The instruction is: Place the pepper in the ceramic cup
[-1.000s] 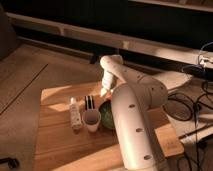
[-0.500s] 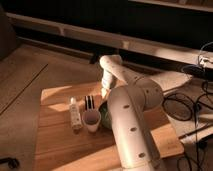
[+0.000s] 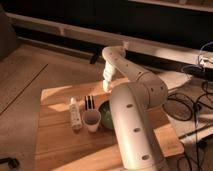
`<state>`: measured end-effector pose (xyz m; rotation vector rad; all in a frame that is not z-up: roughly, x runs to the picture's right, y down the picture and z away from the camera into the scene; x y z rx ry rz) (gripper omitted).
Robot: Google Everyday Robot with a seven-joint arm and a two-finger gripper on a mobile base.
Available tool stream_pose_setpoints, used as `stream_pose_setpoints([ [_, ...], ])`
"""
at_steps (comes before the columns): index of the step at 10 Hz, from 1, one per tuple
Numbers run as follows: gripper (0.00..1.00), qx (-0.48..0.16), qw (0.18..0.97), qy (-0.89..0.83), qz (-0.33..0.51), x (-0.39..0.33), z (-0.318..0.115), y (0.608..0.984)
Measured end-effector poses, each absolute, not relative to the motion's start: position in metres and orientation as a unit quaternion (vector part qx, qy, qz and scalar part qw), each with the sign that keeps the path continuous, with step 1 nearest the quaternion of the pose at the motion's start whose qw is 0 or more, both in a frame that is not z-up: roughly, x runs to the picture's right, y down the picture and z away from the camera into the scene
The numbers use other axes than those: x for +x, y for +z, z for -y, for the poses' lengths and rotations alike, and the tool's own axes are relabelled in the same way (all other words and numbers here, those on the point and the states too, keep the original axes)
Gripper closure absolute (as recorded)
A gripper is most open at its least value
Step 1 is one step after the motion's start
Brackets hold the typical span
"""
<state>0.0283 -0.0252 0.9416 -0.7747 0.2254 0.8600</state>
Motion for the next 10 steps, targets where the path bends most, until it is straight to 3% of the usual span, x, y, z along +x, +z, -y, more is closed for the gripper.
stream_pose_setpoints([
  [4, 0.95, -0.322, 0.853, 0.406, -0.069, 0.004, 0.061, 0.863],
  [7, 0.95, -0.316, 0.863, 0.387, -0.067, -0.013, 0.04, 0.802],
  [10, 0.95, -0.326, 0.867, 0.372, -0.056, -0.036, 0.022, 0.772],
])
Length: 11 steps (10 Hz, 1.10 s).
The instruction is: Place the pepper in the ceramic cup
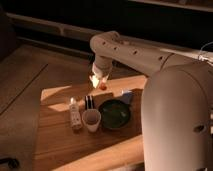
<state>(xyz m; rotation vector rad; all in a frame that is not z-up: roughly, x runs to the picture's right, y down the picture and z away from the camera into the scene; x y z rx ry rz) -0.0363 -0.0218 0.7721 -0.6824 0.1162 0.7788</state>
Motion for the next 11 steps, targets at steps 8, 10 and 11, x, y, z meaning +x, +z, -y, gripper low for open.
stream_pose_setpoints([
  [8, 0.95, -0.338, 0.876, 0.341, -0.034, -0.065, 0.02, 0.763],
  [10, 0.95, -0.346, 0.886, 0.307, -0.02, -0.087, 0.014, 0.753],
  [11, 0.95, -0.35, 0.889, 0.293, -0.023, -0.087, 0.007, 0.75],
])
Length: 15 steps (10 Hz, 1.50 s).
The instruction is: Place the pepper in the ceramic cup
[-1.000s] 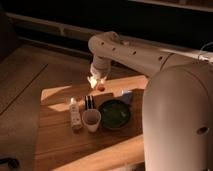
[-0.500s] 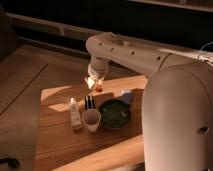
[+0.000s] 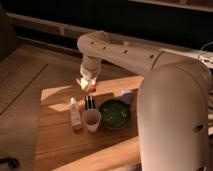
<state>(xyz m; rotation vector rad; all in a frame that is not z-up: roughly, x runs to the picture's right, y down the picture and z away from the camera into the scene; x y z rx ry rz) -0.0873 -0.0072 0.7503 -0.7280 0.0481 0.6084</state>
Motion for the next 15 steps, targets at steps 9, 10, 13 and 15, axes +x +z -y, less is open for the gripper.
stream_pose_setpoints([
  [9, 0.95, -0.424, 0.877, 0.223, -0.027, -0.115, -0.085, 0.724],
  [10, 0.95, -0.428, 0.876, 0.221, -0.031, -0.116, -0.094, 0.722],
  [13, 0.95, -0.436, 0.871, 0.224, -0.041, -0.11, -0.107, 0.719],
  [15, 0.95, -0.436, 0.871, 0.223, -0.041, -0.111, -0.107, 0.718],
])
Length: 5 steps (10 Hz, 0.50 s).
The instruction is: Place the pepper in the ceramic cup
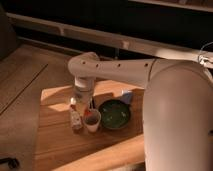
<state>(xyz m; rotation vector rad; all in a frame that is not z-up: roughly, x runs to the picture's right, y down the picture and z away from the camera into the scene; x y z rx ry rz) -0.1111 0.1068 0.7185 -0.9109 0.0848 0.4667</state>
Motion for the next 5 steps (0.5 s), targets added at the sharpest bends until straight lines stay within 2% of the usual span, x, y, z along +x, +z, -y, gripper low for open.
stream_pose_setpoints([
  [3, 0.95, -0.436, 0.872, 0.219, -0.041, -0.112, -0.106, 0.719],
  [5, 0.95, -0.434, 0.878, 0.188, -0.074, -0.108, -0.111, 0.731],
])
